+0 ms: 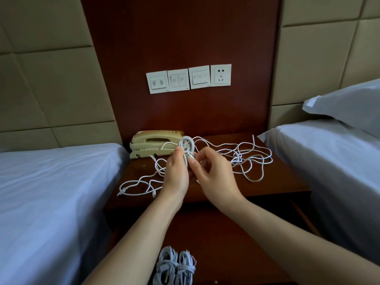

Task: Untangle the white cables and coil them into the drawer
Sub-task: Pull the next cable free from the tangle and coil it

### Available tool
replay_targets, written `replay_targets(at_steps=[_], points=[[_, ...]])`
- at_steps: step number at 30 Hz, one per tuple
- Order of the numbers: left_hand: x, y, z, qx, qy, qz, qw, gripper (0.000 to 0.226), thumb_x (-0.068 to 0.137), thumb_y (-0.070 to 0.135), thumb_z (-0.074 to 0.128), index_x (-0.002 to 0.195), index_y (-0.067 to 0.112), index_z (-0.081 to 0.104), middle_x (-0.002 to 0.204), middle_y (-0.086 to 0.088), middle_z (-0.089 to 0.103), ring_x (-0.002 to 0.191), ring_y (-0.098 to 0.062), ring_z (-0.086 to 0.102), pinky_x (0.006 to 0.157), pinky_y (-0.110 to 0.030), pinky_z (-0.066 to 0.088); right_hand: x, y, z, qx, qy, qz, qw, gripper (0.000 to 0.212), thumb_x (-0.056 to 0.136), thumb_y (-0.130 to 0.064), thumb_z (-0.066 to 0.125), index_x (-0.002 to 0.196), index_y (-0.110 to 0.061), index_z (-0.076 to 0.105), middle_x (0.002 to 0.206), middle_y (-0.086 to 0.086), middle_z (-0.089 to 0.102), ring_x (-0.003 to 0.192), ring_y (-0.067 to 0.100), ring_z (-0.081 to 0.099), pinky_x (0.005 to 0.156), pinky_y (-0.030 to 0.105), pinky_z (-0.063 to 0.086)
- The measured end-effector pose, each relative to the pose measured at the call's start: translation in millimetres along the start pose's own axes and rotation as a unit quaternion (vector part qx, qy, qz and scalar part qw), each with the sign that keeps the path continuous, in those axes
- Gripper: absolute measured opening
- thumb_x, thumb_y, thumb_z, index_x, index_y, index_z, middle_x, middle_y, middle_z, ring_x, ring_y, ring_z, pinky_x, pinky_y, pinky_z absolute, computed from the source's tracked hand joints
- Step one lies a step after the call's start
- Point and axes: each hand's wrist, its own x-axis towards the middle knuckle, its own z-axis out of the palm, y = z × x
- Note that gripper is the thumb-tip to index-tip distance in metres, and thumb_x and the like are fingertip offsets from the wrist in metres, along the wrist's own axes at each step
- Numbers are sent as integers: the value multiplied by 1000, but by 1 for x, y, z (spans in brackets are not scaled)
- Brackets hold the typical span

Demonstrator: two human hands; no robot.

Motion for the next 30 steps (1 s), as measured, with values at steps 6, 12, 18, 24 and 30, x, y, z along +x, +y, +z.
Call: replay_targets(at_steps=[6,12,18,24,30], points=[[5,1,4,-64,5,-28,998,38,100,32,32,81,16,60,72,-2,65,69,-14,63,67,-30,49,1,1,-1,-107,-10,-43,993,21,95,-33,49,78,-23,54,58,-10,57,55,8,53,54,37,45],[1,1,5,-77,2,-41,996,36,100,35,33,89,16,62,77,-3,65,76,-16,63,74,-31,51,1,-7,0,38,-11,64,997,33,98,-22,46,68,-12,54,54,-10,48,50,3,41,52,21,32],[-6,3,12,-96,-42,-46,993,42,101,34,30,83,15,62,70,-3,66,69,-14,62,70,-28,50,3,-7,-3,-35,24,64,997,34,98,-29,43,71,-12,52,57,-6,52,55,11,46,57,31,36],[-7,-11,17,-74,-49,-64,994,61,75,63,39,113,23,63,120,-7,64,117,-21,56,107,-46,38,5,1,-9,-91,39,41,994,20,98,-25,45,80,-17,48,55,-8,47,49,8,44,50,26,30],[-1,-8,14,-152,-31,-113,981,42,101,39,31,95,9,60,84,-9,64,82,-19,62,77,-30,49,-2,6,-11,-221,-33,-104,969,23,98,-29,42,90,-10,52,78,4,61,68,28,59,59,44,45]])
